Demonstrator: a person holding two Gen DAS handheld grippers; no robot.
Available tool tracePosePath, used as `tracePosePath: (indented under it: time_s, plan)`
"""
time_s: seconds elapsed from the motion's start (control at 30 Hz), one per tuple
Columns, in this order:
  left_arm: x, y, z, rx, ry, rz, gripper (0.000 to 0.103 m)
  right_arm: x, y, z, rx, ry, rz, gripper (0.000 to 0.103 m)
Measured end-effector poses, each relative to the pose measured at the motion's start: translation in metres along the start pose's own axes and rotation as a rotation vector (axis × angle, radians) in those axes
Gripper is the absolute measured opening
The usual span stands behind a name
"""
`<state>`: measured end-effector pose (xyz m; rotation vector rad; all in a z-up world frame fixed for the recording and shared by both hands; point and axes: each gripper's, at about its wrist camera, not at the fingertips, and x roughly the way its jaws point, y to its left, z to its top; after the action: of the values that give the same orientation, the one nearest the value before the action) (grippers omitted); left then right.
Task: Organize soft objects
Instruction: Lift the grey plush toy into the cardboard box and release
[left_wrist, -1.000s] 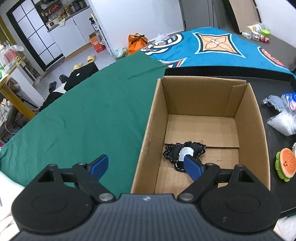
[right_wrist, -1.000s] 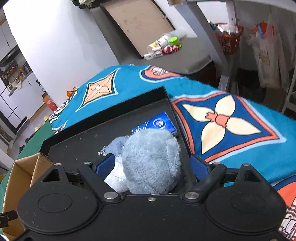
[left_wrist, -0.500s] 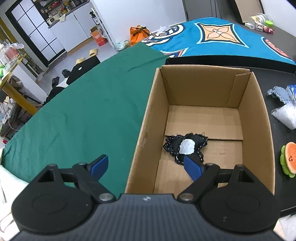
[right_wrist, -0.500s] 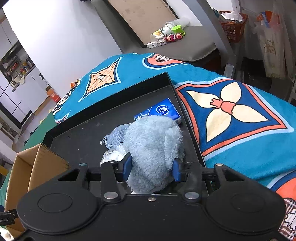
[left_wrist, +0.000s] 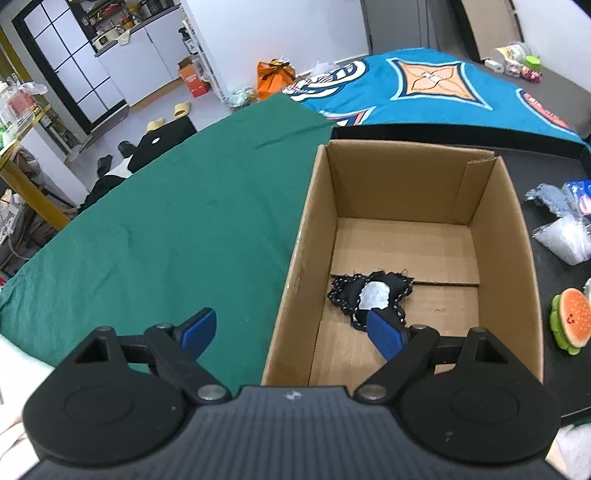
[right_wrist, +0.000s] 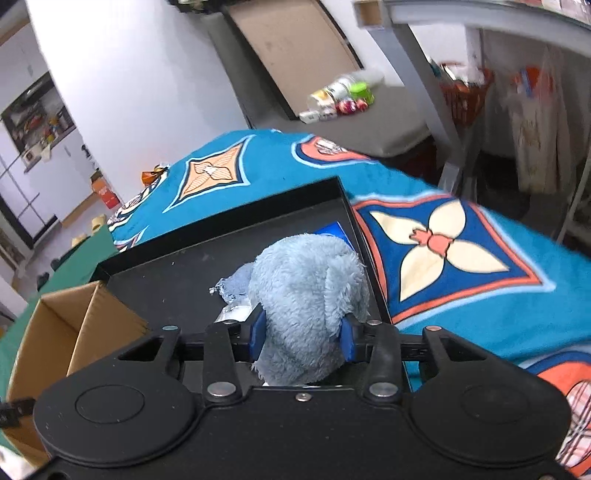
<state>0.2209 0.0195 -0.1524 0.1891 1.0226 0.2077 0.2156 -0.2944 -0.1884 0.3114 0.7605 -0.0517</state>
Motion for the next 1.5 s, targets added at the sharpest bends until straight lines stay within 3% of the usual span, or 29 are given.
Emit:
tracePosePath:
  time_s: [0.23, 0.33, 0.93, 1.23, 1.5]
  plan:
    - [-0.005, 0.005, -0.005, -0.032, -0.005, -0.049, 0.088, -0.013, 0.015, 0.001, -0.021, 0.017, 0.037, 0.039]
    - [-0.007, 0.008, -0.007, -0.045, -0.008, -0.061, 0.088, -0.027, 0.032, 0.001, -0.076, -0.013, 0.054, 0.039]
    - [-0.016, 0.038, -0.01, -0.126, -0.046, -0.141, 0.088, -0.076, 0.094, 0.032, -0.14, -0.044, 0.164, 0.039]
    - [-0.018, 0.048, -0.015, -0.153, -0.084, -0.185, 0.087, -0.069, 0.124, 0.031, -0.184, -0.037, 0.163, 0.039]
    - [-0.009, 0.056, -0.021, -0.198, -0.088, -0.267, 0.085, -0.055, 0.157, 0.013, -0.222, 0.006, 0.166, 0.039]
